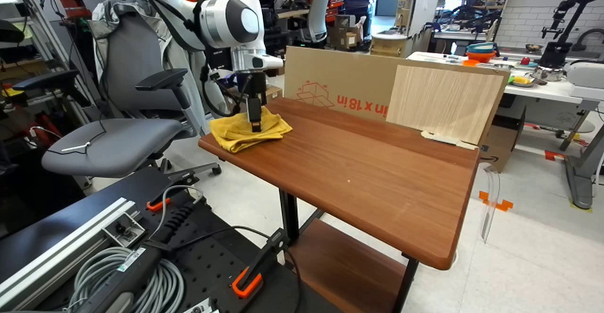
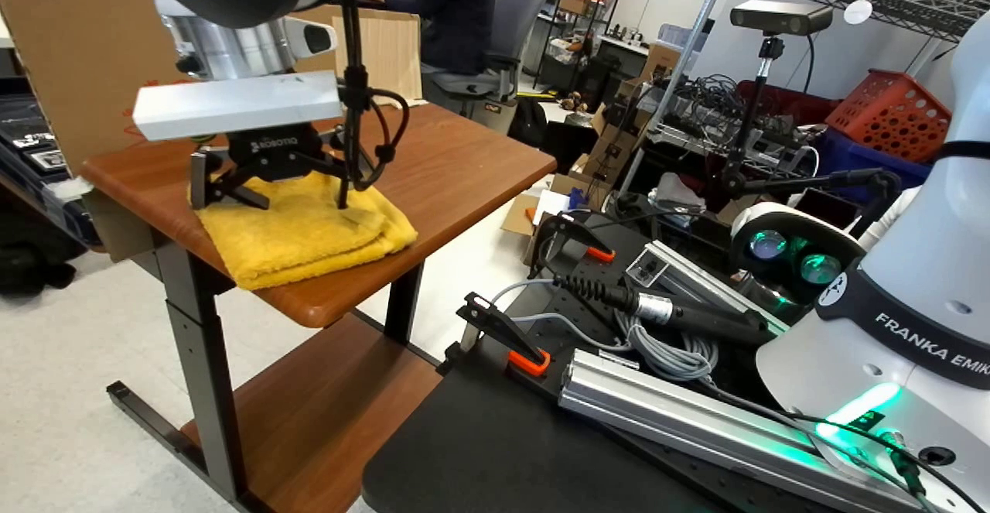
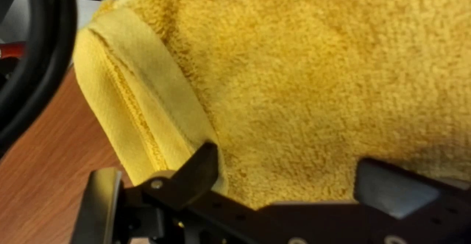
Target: Wipe the table with the yellow towel
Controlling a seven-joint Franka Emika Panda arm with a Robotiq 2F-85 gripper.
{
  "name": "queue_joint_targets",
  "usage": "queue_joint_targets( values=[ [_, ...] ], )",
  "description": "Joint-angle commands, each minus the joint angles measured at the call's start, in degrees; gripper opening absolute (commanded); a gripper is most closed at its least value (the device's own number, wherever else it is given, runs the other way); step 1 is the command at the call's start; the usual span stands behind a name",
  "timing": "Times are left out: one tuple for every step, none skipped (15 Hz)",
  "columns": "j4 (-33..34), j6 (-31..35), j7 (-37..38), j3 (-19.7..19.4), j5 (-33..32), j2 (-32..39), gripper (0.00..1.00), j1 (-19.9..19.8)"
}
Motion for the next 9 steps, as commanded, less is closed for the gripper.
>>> queue_joint_targets(
  values=[
    [13.36,-3.27,3.88,-0.59,0.85,10.24,1.0,-1.23],
    [15.82,-4.2,5.25,-1.16,0.94,11.25,1.0,-1.71],
    [18.34,-4.84,6.5,-1.87,0.98,12.13,1.0,-2.46],
    [20.82,-5.26,7.51,-2.46,1.08,13.16,1.0,-3.27],
    [23.32,-5.33,8.3,-3.11,1.42,13.95,1.0,-4.61],
    [25.75,-5.66,9.03,-3.63,1.73,15.0,1.0,-5.89],
    [27.61,-5.59,9.73,-4.34,1.92,15.87,1.0,-7.31],
    [29.32,-5.67,10.31,-5.0,2.2,16.72,1.0,-8.95],
    [30.79,-5.93,10.47,-5.35,2.84,17.52,1.0,-11.04]
  ],
)
